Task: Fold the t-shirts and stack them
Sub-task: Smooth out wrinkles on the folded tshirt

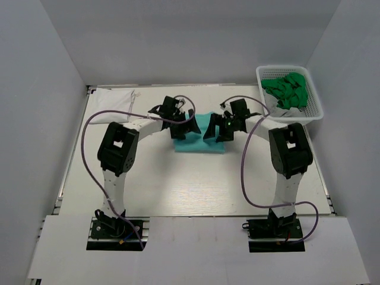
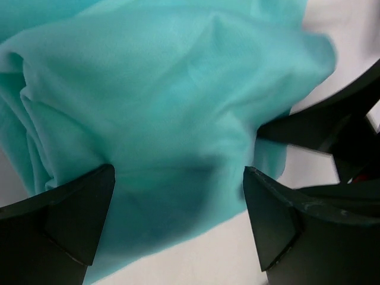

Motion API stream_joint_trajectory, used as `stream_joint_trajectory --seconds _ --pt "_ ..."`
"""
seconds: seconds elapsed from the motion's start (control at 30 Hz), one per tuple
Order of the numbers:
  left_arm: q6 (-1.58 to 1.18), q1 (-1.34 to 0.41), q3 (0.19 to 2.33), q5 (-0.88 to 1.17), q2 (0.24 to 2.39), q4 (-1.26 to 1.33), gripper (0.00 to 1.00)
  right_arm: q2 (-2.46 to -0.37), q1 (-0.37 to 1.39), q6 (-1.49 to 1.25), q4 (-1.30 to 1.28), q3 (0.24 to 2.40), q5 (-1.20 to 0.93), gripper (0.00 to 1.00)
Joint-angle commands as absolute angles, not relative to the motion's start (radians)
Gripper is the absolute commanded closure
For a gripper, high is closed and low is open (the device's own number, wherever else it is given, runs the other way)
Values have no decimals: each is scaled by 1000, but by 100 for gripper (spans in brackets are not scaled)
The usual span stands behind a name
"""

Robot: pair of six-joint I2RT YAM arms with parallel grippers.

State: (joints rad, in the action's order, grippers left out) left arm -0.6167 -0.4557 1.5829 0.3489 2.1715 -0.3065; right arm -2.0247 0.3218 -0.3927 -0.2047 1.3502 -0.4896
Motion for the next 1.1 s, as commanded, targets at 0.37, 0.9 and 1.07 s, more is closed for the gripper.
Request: stream_joint_trajectory --seconds 0.37,0.9,1.07 --pt "-569 -526 1140 221 1439 -767 0 -1364 522 -325 -544 932 -465 10" --pt "-454 -557 1238 249 1670 -609 21 -1351 474 -552 -606 904 -135 10" --pt "-425 -575 1292 249 1779 -653 40 -1382 448 -569 -546 874 -202 10"
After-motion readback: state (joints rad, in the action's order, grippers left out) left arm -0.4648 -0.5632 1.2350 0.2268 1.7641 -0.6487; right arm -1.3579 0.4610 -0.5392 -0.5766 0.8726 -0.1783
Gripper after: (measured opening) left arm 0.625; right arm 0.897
